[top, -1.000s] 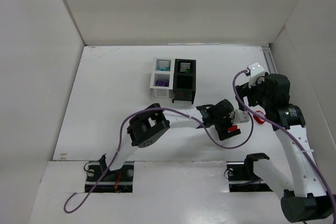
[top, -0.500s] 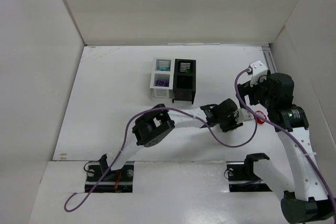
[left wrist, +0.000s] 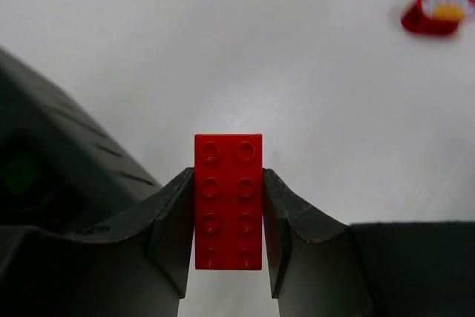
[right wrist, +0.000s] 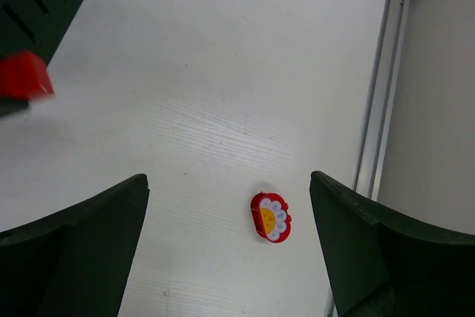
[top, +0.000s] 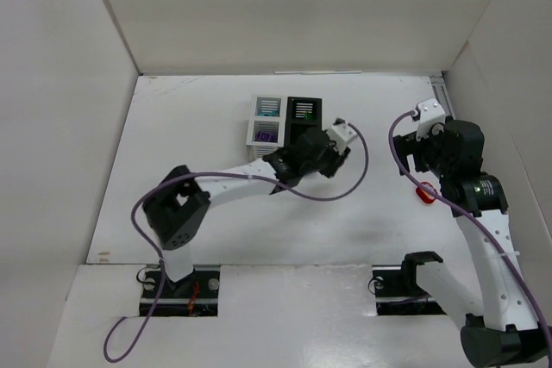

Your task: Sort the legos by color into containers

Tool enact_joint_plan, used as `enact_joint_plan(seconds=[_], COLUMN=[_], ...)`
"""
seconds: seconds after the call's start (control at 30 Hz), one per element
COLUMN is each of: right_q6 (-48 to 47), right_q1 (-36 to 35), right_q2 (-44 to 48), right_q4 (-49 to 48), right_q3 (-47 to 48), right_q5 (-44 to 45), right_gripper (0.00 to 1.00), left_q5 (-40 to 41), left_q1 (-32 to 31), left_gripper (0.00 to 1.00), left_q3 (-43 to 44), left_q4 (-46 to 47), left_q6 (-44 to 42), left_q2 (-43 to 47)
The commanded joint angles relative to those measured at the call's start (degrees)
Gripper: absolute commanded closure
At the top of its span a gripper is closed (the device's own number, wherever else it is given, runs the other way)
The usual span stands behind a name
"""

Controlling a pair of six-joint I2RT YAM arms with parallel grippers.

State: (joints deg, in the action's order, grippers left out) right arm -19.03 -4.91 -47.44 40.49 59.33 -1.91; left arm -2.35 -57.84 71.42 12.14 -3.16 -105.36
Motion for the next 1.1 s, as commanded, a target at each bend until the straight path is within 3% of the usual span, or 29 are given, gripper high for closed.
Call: enact_joint_plan(seconds=[0.0, 0.1, 0.3, 0.47, 0.5, 0.57, 0.87, 1.0, 1.07], right_q6=[1.10, 1.10, 2.15, 4.08, 4.09, 4.09, 7.77, 9.80, 10.50], right_q1=[0.34, 0.34, 0.34, 0.34, 0.34, 0.34, 3.41, 5.42, 7.36], right_q2=[1.03, 0.42, -1.25, -1.86, -1.87, -4.14, -9.33, -13.46, -16.62], right_q4=[-0.94, -0.94, 0.55, 1.35, 1.35, 1.96, 1.00, -0.32, -1.54], right_q3=[1.58, 0.96, 1.75, 2.28, 1.76, 1.75, 0.70, -0.62, -2.46], right_q5=[4.19, 5.60, 10.78, 17.29, 18.08, 18.08, 21.07, 21.69, 17.84], right_gripper=[0.06, 0.06, 0.06, 0.05, 0.05, 0.03, 0.01, 0.01, 0.01], left_q5=[8.02, 12.01, 5.43, 5.43, 5.43, 5.43, 5.43, 5.43, 5.95], left_q1=[1.33, 4.05, 12.83, 12.84, 12.84, 12.84, 12.84, 12.84, 12.84], left_gripper=[0.80, 0.73, 0.73, 0.68, 0.60, 0.53, 0.37, 0.00, 0.00], left_q3=[-2.67, -4.08, -1.11, -3.11, -3.65, -4.18, -4.18, -6.81, -8.48], left_q4=[8.59, 10.44, 8.78, 9.99, 10.53, 11.06, 9.04, 9.04, 7.12], left_q6=[3.69, 3.07, 3.60, 2.28, 1.50, 1.49, 0.43, 2.54, 5.42], left_q2=[10.51, 13.34, 11.05, 10.26, 10.26, 9.74, 12.19, 18.68, 24.46])
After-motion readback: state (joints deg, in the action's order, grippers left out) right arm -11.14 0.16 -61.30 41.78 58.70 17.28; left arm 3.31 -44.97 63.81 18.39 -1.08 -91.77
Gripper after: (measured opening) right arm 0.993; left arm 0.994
